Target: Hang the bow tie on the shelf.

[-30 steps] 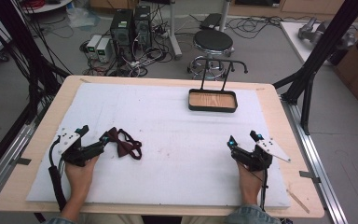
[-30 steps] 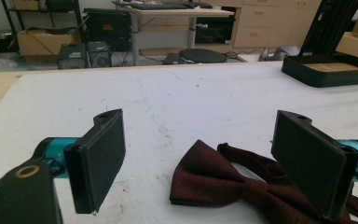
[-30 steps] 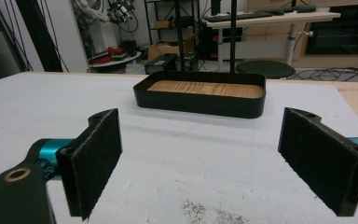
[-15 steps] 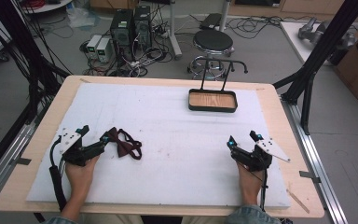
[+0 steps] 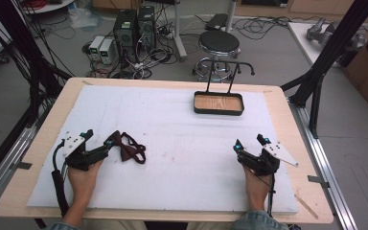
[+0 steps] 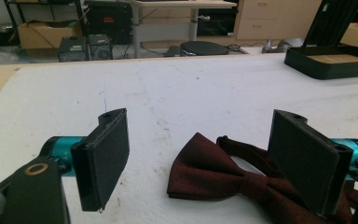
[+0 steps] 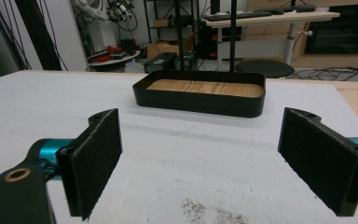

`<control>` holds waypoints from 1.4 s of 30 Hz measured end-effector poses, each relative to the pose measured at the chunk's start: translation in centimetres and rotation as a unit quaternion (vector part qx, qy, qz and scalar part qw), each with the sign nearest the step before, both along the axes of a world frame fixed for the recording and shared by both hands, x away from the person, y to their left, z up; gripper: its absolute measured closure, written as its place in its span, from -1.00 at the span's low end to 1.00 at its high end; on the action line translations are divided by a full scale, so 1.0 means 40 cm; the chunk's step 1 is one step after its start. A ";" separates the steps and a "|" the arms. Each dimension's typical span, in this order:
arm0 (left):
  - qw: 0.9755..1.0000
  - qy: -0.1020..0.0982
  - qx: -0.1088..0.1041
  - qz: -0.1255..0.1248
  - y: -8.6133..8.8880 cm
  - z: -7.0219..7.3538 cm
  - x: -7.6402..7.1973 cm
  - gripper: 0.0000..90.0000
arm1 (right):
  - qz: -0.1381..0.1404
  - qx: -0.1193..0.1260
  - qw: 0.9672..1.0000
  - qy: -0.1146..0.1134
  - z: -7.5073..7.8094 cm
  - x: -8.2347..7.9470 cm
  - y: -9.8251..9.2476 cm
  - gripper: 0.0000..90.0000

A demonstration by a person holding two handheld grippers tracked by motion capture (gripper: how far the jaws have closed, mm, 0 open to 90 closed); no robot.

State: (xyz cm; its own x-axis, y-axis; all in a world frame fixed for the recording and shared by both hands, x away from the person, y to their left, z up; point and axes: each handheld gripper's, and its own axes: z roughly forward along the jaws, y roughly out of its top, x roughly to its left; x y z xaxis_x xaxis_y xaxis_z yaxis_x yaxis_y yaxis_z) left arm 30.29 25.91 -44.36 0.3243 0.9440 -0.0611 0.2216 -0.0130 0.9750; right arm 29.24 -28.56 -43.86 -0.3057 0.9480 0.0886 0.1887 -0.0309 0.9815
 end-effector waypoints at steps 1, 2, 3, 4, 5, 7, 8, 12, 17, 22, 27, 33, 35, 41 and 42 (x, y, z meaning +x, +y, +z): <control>1.000 -0.001 0.000 0.000 -0.001 0.000 0.000 -0.54 | 0.000 0.000 1.000 0.000 0.000 0.001 0.000 -0.72; 1.000 0.000 0.002 0.001 -0.001 0.000 0.000 -0.54 | 0.000 0.000 1.000 0.000 0.000 0.001 0.000 -0.72; 1.000 0.000 0.004 0.002 -0.002 0.000 0.001 -0.54 | 0.000 0.001 1.000 0.001 0.000 0.000 0.001 -0.72; 1.000 0.001 0.002 0.007 -0.006 -0.001 0.002 -0.54 | 0.001 -0.001 1.000 0.001 0.000 0.000 0.001 -0.72; 1.000 0.001 0.002 0.007 -0.006 -0.001 0.002 -0.54 | 0.001 -0.001 1.000 0.001 0.000 0.000 0.001 -0.72; 1.000 0.003 0.007 0.011 -0.008 -0.001 0.002 -0.53 | 0.001 0.000 1.000 0.003 0.000 -0.001 0.002 -0.72; 1.000 0.004 0.009 0.013 -0.008 -0.001 0.003 -0.52 | 0.001 0.000 1.000 0.003 0.000 0.000 0.002 -0.72; 1.000 0.007 0.000 0.017 -0.013 0.001 0.008 -0.51 | 0.001 -0.001 1.000 0.004 0.000 0.001 0.002 -0.72; 0.999 0.032 0.010 0.008 -0.049 0.004 0.025 -0.52 | 0.002 0.002 1.000 0.005 0.000 0.001 0.001 -0.72; 0.997 0.053 0.054 0.016 -0.092 0.002 0.036 -0.41 | 0.002 0.002 1.000 0.005 0.000 0.001 0.001 -0.72; 0.994 0.069 0.084 0.029 -0.111 0.001 0.043 -0.33 | 0.002 0.002 1.000 0.005 -0.001 0.001 0.001 -0.72; 0.994 0.102 0.033 0.036 -0.108 0.005 0.046 -0.28 | 0.002 0.002 1.000 0.006 -0.001 0.001 0.001 -0.72; 0.992 0.119 0.022 0.031 -0.111 0.006 0.052 -0.26 | 0.002 0.001 1.000 0.005 -0.001 0.001 0.000 -0.72; 0.984 0.168 0.039 0.041 -0.124 0.000 0.068 -0.18 | 0.001 0.002 1.000 0.006 -0.001 0.001 0.000 -0.72; 0.982 0.180 0.041 0.039 -0.126 -0.001 0.070 -0.16 | 0.000 0.000 1.000 0.005 -0.001 0.002 -0.001 -0.72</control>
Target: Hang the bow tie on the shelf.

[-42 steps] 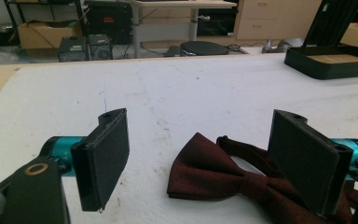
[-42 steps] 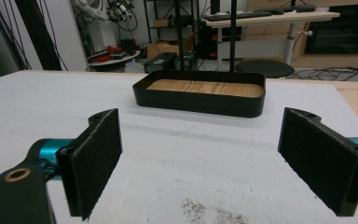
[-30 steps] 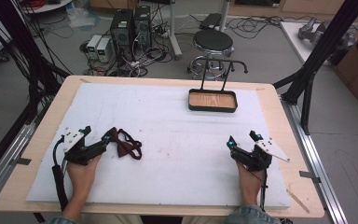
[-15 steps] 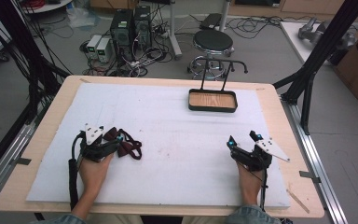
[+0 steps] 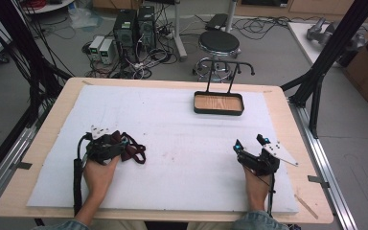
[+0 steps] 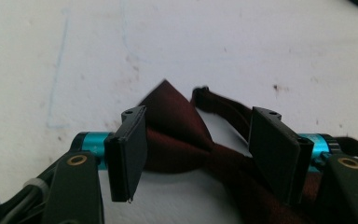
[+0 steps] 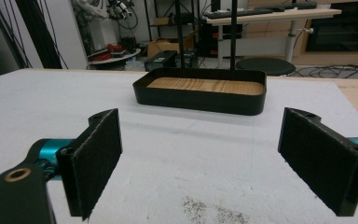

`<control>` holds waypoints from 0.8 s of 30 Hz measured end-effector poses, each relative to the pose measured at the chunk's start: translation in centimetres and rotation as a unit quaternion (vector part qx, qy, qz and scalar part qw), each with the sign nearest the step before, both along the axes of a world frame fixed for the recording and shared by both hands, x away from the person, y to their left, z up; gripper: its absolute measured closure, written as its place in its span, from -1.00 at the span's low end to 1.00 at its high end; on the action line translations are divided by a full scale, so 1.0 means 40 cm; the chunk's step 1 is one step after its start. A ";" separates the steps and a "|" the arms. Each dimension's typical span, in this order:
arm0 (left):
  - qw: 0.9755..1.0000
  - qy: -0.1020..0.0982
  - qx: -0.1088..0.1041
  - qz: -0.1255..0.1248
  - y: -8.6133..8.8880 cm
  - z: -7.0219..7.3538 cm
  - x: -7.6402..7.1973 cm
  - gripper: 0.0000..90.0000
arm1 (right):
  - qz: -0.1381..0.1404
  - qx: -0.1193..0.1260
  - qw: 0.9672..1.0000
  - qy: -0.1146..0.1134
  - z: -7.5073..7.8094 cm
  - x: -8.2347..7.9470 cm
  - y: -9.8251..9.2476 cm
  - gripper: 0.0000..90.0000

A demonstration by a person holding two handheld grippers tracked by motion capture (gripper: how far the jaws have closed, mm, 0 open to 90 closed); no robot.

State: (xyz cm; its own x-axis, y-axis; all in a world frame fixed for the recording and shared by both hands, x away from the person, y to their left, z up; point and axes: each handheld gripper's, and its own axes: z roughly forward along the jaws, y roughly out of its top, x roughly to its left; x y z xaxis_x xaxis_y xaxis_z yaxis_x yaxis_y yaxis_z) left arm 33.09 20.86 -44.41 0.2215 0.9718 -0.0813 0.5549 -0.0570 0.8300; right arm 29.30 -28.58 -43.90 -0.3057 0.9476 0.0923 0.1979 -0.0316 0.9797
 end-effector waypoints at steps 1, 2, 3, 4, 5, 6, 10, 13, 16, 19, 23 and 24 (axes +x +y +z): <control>1.000 0.007 0.002 -0.002 -0.002 -0.001 0.002 -0.16 | 0.000 0.000 1.000 0.000 0.000 0.000 0.000 -0.72; 1.000 0.009 0.005 0.000 -0.005 -0.001 0.003 -0.15 | -0.001 0.000 1.000 0.000 0.000 0.000 0.000 -0.72; 1.000 0.011 0.004 0.002 -0.006 -0.002 0.003 -0.13 | -0.001 0.000 1.000 0.000 0.000 0.000 0.000 -0.72; 1.000 0.014 -0.001 0.003 -0.005 -0.003 0.005 -0.13 | -0.001 0.000 1.000 0.000 0.000 0.000 0.000 -0.72; 1.000 0.018 -0.002 0.004 -0.004 -0.004 0.006 -0.04 | -0.001 -0.001 1.000 0.000 0.000 0.000 0.000 -0.72; 1.000 0.020 -0.004 0.005 -0.004 -0.004 0.007 0.01 | -0.001 -0.001 1.000 0.000 0.000 0.000 0.000 -0.72; 1.000 0.019 -0.001 0.003 -0.008 -0.006 0.006 0.19 | -0.001 0.000 1.000 0.001 0.000 0.000 0.000 -0.72; 1.000 0.019 0.001 0.000 -0.010 -0.006 0.005 0.30 | -0.001 -0.001 1.000 0.001 0.000 -0.001 0.000 -0.72; 1.000 0.017 0.002 -0.003 -0.009 -0.006 0.003 0.45 | -0.002 0.000 1.000 0.000 0.000 0.000 -0.001 -0.72; 1.000 0.014 0.000 -0.004 -0.006 -0.007 0.000 0.61 | -0.001 0.001 1.000 0.001 0.000 0.000 -0.001 -0.72; 1.000 0.008 -0.004 -0.011 0.000 -0.006 -0.003 0.71 | -0.001 0.002 1.000 0.000 0.000 0.000 -0.001 -0.72; 1.000 0.006 -0.005 -0.010 0.000 -0.006 -0.003 0.71 | -0.001 0.002 1.000 0.000 0.000 0.000 -0.001 -0.72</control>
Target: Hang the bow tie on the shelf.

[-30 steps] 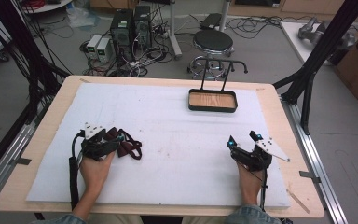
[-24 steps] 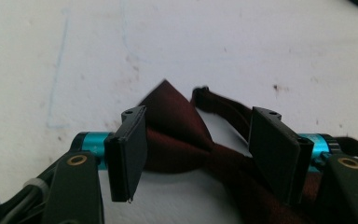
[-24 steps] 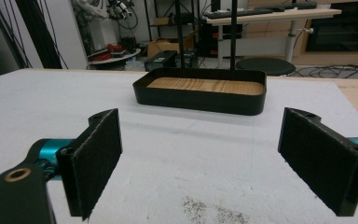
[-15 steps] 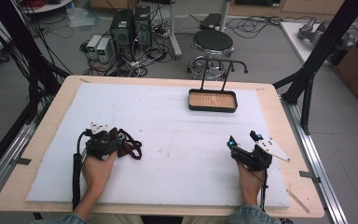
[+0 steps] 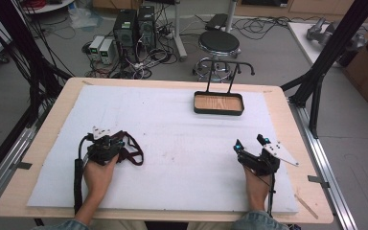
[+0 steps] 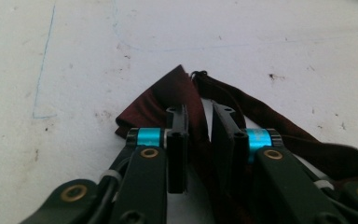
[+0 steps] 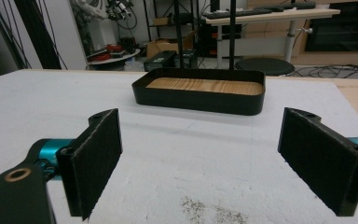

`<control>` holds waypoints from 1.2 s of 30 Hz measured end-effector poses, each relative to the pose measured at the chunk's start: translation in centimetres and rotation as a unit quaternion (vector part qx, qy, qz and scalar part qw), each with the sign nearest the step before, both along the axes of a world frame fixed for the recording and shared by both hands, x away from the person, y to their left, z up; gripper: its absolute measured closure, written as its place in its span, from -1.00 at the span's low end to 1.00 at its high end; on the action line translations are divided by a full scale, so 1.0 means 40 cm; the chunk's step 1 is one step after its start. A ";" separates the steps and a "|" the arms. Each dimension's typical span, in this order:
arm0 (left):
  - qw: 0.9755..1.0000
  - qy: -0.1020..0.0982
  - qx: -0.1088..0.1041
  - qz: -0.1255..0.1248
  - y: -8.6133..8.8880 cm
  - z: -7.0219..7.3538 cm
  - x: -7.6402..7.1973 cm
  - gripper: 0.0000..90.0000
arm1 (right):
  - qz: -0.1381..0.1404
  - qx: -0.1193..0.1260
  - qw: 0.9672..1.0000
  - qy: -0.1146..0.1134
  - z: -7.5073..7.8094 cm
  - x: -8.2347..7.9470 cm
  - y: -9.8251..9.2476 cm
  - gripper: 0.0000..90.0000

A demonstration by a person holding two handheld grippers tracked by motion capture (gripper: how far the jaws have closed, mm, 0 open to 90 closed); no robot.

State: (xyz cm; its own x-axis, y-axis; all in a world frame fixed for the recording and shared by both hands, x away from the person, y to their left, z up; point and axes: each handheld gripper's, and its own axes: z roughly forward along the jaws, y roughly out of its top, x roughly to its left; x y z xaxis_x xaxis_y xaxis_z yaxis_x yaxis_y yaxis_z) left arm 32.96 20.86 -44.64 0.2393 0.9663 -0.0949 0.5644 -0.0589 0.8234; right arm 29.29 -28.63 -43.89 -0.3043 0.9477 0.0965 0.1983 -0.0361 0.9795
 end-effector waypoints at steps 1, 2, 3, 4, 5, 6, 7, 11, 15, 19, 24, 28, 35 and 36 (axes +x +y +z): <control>1.000 -0.004 -0.007 -0.004 0.001 0.002 -0.002 0.73 | 0.000 0.000 1.000 0.000 0.000 0.000 0.000 -0.72; 1.000 -0.008 -0.014 -0.014 0.001 0.004 -0.004 0.73 | 0.000 0.002 1.000 0.001 0.000 0.000 0.000 -0.72; 1.000 -0.012 -0.015 -0.020 -0.001 0.008 -0.006 0.74 | 0.000 0.001 1.000 0.001 0.000 0.000 0.000 -0.72; 0.999 -0.021 -0.019 -0.029 -0.006 0.014 -0.011 0.75 | 0.000 0.001 1.000 0.000 0.000 0.000 0.000 -0.72; 0.999 -0.021 -0.019 -0.029 -0.006 0.014 -0.011 0.75 | 0.001 0.000 1.000 0.001 0.000 0.000 0.000 -0.72; 0.999 -0.024 -0.024 -0.033 -0.008 0.016 -0.012 0.75 | 0.001 0.000 1.000 0.000 0.000 0.000 0.000 -0.72; 0.998 -0.029 -0.025 -0.042 -0.009 0.024 -0.014 0.75 | 0.001 0.001 1.000 0.000 0.000 0.000 0.000 -0.72; 0.997 -0.047 -0.034 -0.054 -0.007 0.041 -0.018 0.76 | 0.001 0.003 1.000 0.002 0.000 0.000 0.000 -0.72; 0.994 -0.066 -0.049 -0.070 -0.009 0.070 -0.008 0.76 | 0.001 0.002 1.000 0.002 0.000 0.000 -0.001 -0.72; 0.993 -0.070 -0.045 -0.086 -0.023 0.094 0.012 0.76 | 0.001 0.005 1.000 0.003 0.000 0.000 -0.001 -0.72; 0.990 -0.077 -0.037 -0.112 -0.047 0.129 0.037 0.76 | 0.002 0.007 1.000 0.004 -0.001 0.001 -0.004 -0.72; 0.987 -0.082 -0.044 -0.129 -0.071 0.157 0.059 0.76 | 0.002 0.011 1.000 0.004 -0.002 0.001 -0.005 -0.72; 0.982 -0.081 -0.065 -0.156 -0.116 0.188 0.101 0.76 | 0.002 0.016 1.000 0.007 -0.002 0.002 -0.007 -0.72; 0.982 -0.083 -0.068 -0.158 -0.122 0.191 0.107 0.76 | 0.002 0.016 1.000 0.007 -0.002 0.002 -0.007 -0.72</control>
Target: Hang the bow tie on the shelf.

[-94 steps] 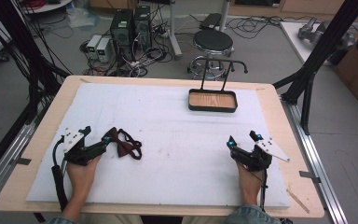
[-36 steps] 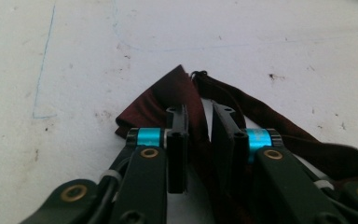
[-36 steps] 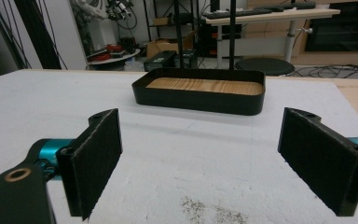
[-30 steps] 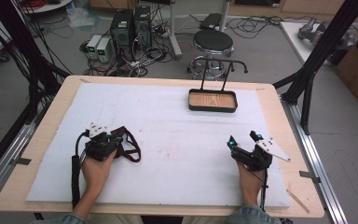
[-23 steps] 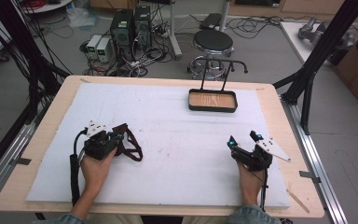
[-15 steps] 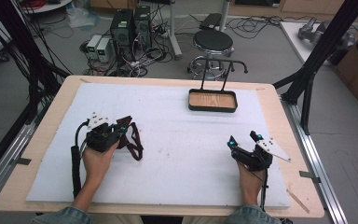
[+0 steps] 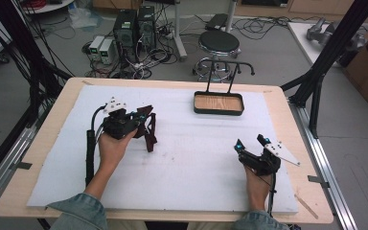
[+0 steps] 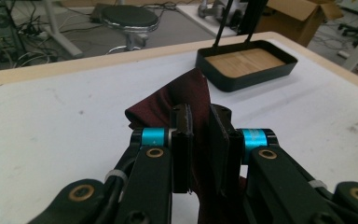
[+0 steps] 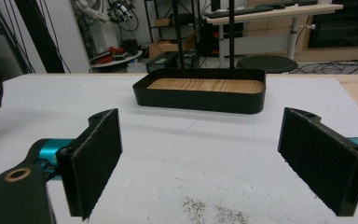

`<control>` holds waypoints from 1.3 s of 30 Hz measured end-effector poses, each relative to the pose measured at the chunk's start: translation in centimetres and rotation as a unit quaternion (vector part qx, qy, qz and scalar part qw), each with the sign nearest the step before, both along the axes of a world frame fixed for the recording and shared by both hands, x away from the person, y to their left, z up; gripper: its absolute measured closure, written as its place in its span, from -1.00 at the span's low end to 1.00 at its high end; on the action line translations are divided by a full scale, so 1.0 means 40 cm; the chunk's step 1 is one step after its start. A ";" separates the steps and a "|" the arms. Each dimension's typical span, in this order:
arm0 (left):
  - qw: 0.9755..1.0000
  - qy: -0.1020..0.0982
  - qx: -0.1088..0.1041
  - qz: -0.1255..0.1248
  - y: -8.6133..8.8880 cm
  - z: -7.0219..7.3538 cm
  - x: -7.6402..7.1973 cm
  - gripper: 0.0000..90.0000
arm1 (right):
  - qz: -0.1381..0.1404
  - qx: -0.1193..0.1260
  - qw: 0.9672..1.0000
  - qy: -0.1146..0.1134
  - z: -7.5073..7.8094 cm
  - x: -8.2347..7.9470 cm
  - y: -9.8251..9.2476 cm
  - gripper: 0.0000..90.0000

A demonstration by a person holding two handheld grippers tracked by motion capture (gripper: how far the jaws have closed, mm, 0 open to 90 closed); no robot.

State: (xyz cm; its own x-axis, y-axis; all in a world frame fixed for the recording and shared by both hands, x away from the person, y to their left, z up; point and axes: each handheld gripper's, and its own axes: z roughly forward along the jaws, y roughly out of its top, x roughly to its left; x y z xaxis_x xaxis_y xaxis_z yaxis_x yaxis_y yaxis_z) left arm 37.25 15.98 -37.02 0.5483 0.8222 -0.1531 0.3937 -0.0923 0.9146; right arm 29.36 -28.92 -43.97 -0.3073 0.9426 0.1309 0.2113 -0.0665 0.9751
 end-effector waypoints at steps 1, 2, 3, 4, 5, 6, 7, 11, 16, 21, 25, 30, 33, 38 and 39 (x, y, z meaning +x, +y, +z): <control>1.000 0.000 -0.002 -0.003 -0.005 0.002 0.005 0.76 | 0.000 0.000 1.000 0.000 0.000 0.000 0.000 -0.72; 1.000 0.000 -0.005 -0.008 -0.013 0.006 0.014 0.76 | 0.000 0.000 1.000 0.000 0.000 0.000 0.000 -0.72; 1.000 -0.002 -0.007 -0.013 -0.019 0.010 0.021 0.76 | 0.000 0.000 1.000 -0.002 0.000 0.001 -0.001 -0.72; 1.000 -0.005 -0.010 -0.016 -0.026 0.014 0.027 0.76 | -0.001 0.001 1.000 -0.001 0.000 0.001 -0.001 -0.72; 1.000 -0.006 -0.014 -0.020 -0.033 0.019 0.035 0.76 | -0.001 0.002 1.000 0.000 0.000 0.001 -0.001 -0.72; 1.000 -0.004 -0.015 -0.024 -0.040 0.025 0.043 0.76 | -0.001 0.000 1.000 -0.002 0.000 0.001 -0.002 -0.72; 0.999 -0.006 -0.017 -0.028 -0.048 0.031 0.051 0.76 | -0.001 0.000 1.000 -0.002 0.000 0.001 -0.002 -0.72; 0.999 -0.015 -0.015 -0.044 -0.086 0.056 0.080 0.76 | -0.001 0.002 1.000 -0.002 0.000 0.002 -0.002 -0.72; 0.997 -0.038 0.009 -0.065 -0.139 0.083 0.106 0.76 | 0.002 0.003 1.000 -0.002 -0.001 0.002 -0.002 -0.72; 0.994 -0.057 0.020 -0.086 -0.180 0.106 0.132 0.76 | 0.002 0.006 1.000 -0.001 -0.001 0.003 -0.004 -0.72; 0.994 -0.056 0.016 -0.097 -0.196 0.120 0.152 0.76 | 0.003 0.008 1.000 0.001 -0.001 0.003 -0.005 -0.72; 0.992 -0.058 0.007 -0.110 -0.214 0.138 0.182 0.76 | 0.001 0.009 1.000 0.001 -0.002 0.002 -0.006 -0.72; 0.991 -0.061 0.001 -0.116 -0.224 0.147 0.195 0.76 | 0.001 0.010 1.000 0.003 -0.001 0.002 -0.005 -0.72; 0.989 -0.075 0.008 -0.130 -0.234 0.158 0.204 0.76 | 0.002 0.011 1.000 0.003 -0.002 0.002 -0.005 -0.72; 0.988 -0.077 0.008 -0.133 -0.235 0.160 0.207 0.76 | 0.002 0.010 1.000 0.002 -0.002 0.003 -0.005 -0.72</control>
State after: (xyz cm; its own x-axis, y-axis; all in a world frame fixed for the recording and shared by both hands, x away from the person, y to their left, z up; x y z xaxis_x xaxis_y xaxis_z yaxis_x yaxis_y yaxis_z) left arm 45.53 6.58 -30.62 0.7608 0.6478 -0.0389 0.2095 -0.1885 0.9595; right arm 29.47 -29.14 -44.05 -0.3104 0.9386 0.1509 0.2158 -0.0850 0.9727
